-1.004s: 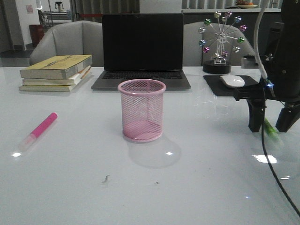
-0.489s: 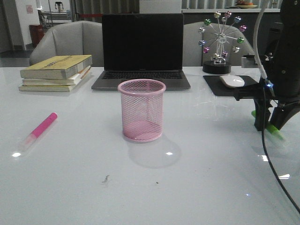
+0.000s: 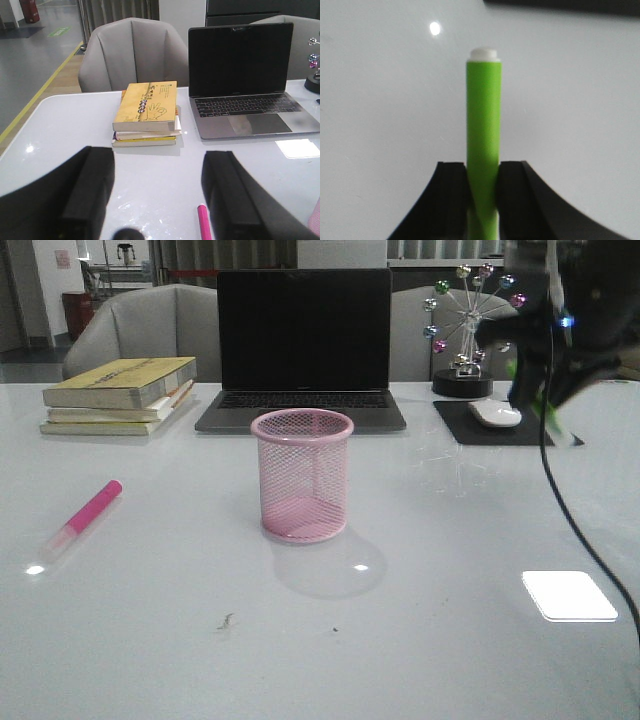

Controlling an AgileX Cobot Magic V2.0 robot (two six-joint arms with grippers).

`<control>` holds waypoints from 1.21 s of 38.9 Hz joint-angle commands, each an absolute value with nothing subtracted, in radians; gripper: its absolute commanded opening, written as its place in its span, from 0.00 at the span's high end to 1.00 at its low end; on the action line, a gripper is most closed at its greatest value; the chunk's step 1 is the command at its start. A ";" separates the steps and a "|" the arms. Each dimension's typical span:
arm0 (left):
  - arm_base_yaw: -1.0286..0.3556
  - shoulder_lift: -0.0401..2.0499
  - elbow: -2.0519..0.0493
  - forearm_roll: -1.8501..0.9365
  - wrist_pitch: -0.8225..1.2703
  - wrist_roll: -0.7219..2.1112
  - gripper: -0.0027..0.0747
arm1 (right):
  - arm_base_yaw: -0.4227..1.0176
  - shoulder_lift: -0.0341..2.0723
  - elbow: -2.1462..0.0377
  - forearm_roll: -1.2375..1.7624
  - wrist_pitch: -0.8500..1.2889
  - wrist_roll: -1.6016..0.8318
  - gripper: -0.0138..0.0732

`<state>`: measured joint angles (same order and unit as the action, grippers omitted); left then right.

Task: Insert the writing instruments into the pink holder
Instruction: 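Lift the green marker and carry it over the pink holder, then lower the green marker into the holder and open the right gripper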

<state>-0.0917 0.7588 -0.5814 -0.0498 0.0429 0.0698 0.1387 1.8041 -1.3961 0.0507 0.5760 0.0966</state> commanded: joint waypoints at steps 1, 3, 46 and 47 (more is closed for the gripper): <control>-0.097 0.756 -0.617 -0.050 -0.049 0.062 0.40 | 0.182 1.670 -1.423 0.056 0.461 0.095 0.76; -0.097 0.756 -0.617 -0.050 -0.049 0.062 0.40 | 0.216 1.625 -1.415 0.056 0.426 0.095 0.76; -0.097 0.756 -0.617 -0.049 -0.049 0.062 0.40 | 0.564 1.822 -1.003 0.055 -0.664 0.095 0.78; -0.097 0.756 -0.617 -0.049 -0.049 0.062 0.40 | 0.564 1.828 -1.003 0.055 -0.675 0.095 0.78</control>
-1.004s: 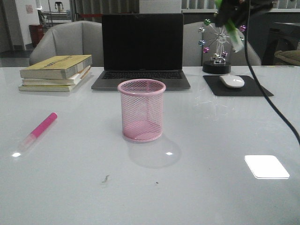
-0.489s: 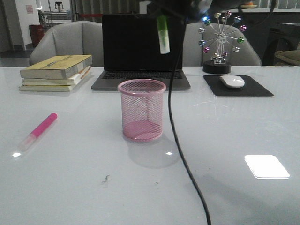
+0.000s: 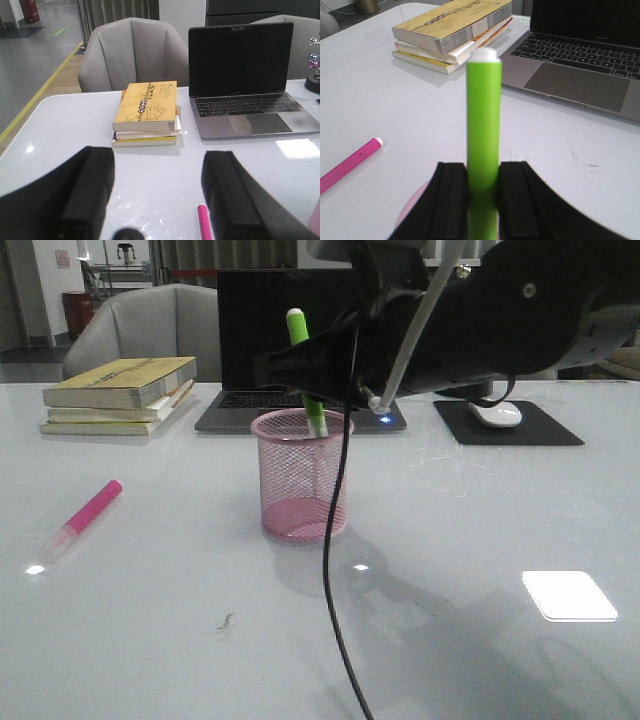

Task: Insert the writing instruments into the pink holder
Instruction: 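Lower the green marker into the holder and open the right gripper, then withdraw the right gripper away from the holder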

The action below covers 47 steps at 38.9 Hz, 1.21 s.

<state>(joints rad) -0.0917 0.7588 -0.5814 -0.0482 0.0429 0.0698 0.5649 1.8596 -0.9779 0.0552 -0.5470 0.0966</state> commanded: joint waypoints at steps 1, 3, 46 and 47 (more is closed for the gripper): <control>-0.097 0.756 -0.617 -0.049 -0.049 0.062 0.40 | 0.564 1.830 -1.003 0.055 -0.679 0.095 0.78; -0.097 0.756 -0.617 -0.049 -0.049 0.062 0.40 | 0.564 1.830 -1.003 0.055 -0.682 0.095 0.78; -0.097 0.756 -0.617 -0.049 -0.060 0.062 0.40 | 0.331 1.378 -0.985 0.047 -0.165 -0.033 0.32; -0.097 0.756 -0.617 -0.049 -0.070 0.062 0.40 | 0.316 1.352 -0.974 0.040 -0.155 -0.045 0.32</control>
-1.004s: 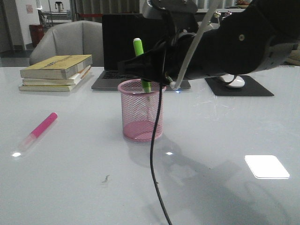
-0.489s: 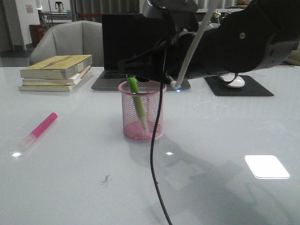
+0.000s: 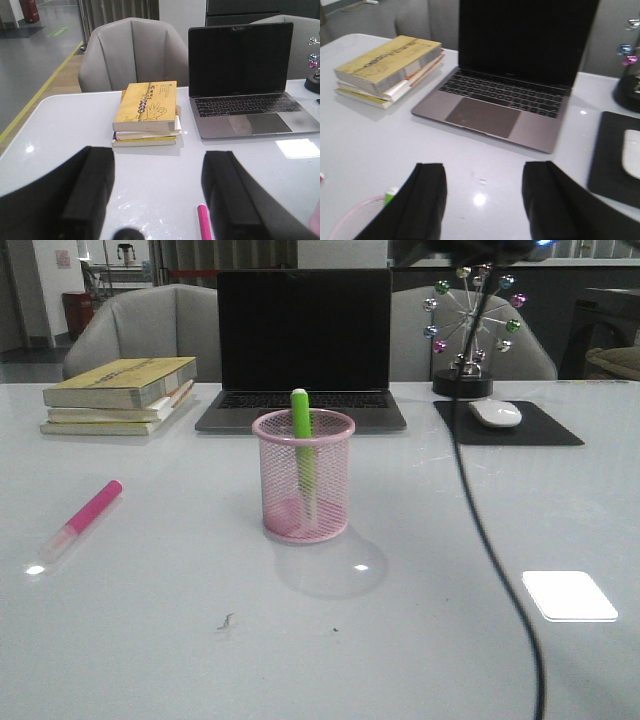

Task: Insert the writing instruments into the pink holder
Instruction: 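Withdraw the right gripper away from the holder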

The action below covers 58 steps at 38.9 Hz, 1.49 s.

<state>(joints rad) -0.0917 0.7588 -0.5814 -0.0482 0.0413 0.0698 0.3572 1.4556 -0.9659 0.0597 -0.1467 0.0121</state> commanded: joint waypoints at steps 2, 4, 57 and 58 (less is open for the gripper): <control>-0.097 0.756 -0.617 -0.049 -0.085 0.062 0.40 | 0.293 1.296 -0.945 0.036 -0.139 -0.061 0.32; -0.097 0.756 -0.617 -0.049 -0.095 0.062 0.40 | 0.271 1.243 -0.915 0.036 -0.123 -0.061 0.32; -0.177 1.534 -1.253 -0.076 0.469 0.062 0.34 | -0.057 0.676 -0.624 -0.097 0.415 -0.060 0.32; -0.182 1.551 -1.265 -0.076 0.487 0.062 0.34 | -0.057 0.676 -0.624 -0.097 0.416 -0.060 0.32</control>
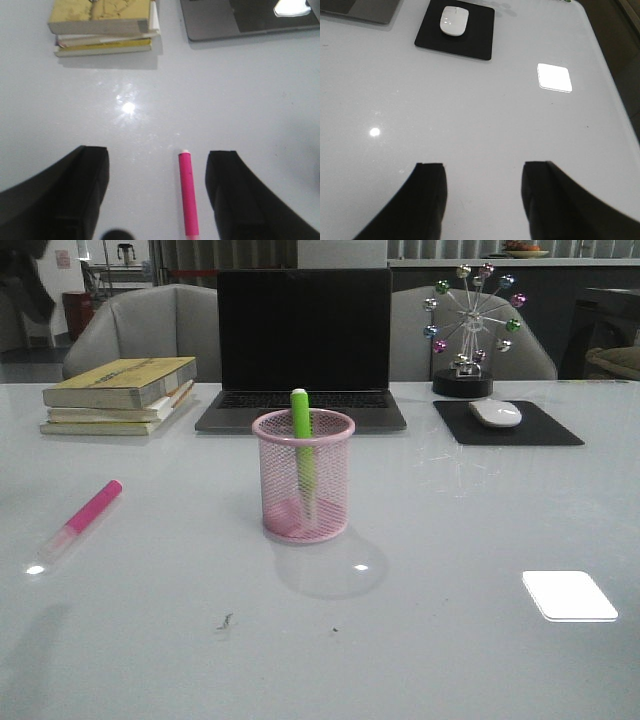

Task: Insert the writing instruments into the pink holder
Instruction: 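Withdraw the right gripper away from the holder, then lower the left gripper onto the pink marker and close it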

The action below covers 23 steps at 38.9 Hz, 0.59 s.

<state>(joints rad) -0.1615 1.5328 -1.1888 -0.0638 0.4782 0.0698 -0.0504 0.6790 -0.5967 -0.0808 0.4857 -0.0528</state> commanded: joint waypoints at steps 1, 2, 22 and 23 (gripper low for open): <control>-0.184 1.574 -1.278 -0.077 0.504 0.062 0.34 | -0.057 0.676 -0.624 -0.097 0.420 -0.060 0.32; -0.187 1.592 -1.293 -0.079 0.528 0.060 0.34 | -0.057 0.676 -0.624 -0.097 0.422 -0.060 0.32; -0.189 1.883 -1.429 -0.100 0.686 0.056 0.34 | -0.057 0.676 -0.624 -0.099 0.583 -0.060 0.32; -0.189 1.890 -1.432 -0.100 0.689 0.056 0.34 | -0.057 0.676 -0.624 -0.099 0.583 -0.060 0.32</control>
<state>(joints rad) -0.1842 1.9207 -1.3927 -0.0881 0.7072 0.0675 -0.0504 0.6790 -0.5967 -0.0808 0.6372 -0.0528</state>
